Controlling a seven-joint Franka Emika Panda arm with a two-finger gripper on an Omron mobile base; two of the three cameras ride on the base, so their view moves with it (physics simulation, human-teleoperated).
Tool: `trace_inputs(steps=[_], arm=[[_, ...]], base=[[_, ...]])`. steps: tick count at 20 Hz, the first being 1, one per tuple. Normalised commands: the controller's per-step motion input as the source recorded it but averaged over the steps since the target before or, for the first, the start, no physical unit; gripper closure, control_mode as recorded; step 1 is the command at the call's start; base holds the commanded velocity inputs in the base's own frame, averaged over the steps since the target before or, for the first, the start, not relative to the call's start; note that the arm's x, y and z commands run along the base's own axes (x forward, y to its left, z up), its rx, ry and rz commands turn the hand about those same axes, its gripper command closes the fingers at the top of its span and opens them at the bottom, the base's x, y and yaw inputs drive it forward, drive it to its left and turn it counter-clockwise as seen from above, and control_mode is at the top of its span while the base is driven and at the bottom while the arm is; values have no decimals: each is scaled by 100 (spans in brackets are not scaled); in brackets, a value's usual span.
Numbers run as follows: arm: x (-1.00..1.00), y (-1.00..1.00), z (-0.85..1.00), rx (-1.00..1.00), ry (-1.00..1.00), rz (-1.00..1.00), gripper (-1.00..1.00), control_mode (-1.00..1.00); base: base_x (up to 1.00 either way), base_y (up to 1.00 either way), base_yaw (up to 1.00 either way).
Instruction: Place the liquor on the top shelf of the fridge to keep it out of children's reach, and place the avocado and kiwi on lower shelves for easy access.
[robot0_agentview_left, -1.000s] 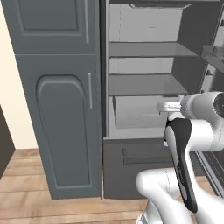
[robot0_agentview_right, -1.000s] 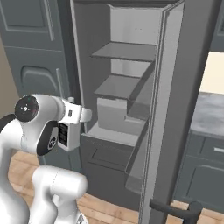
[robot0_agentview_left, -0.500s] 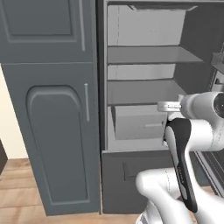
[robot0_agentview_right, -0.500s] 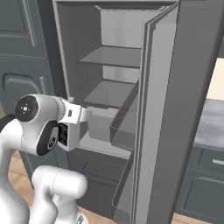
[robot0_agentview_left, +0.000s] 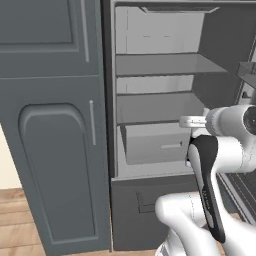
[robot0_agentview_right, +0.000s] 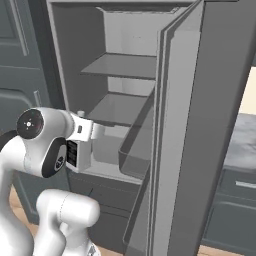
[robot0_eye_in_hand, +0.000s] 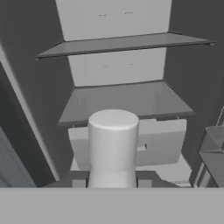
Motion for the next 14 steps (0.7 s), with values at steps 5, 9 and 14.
trace_inputs(steps=[5, 9, 14], arm=[[0, 0, 0, 0, 0, 0, 100, 100], [0, 0, 0, 0, 0, 0, 100, 100], [20, 0, 1, 0, -4, -10, 100, -100]], base=[[19, -9, -18], [17, -4, -18], [0, 0, 0]])
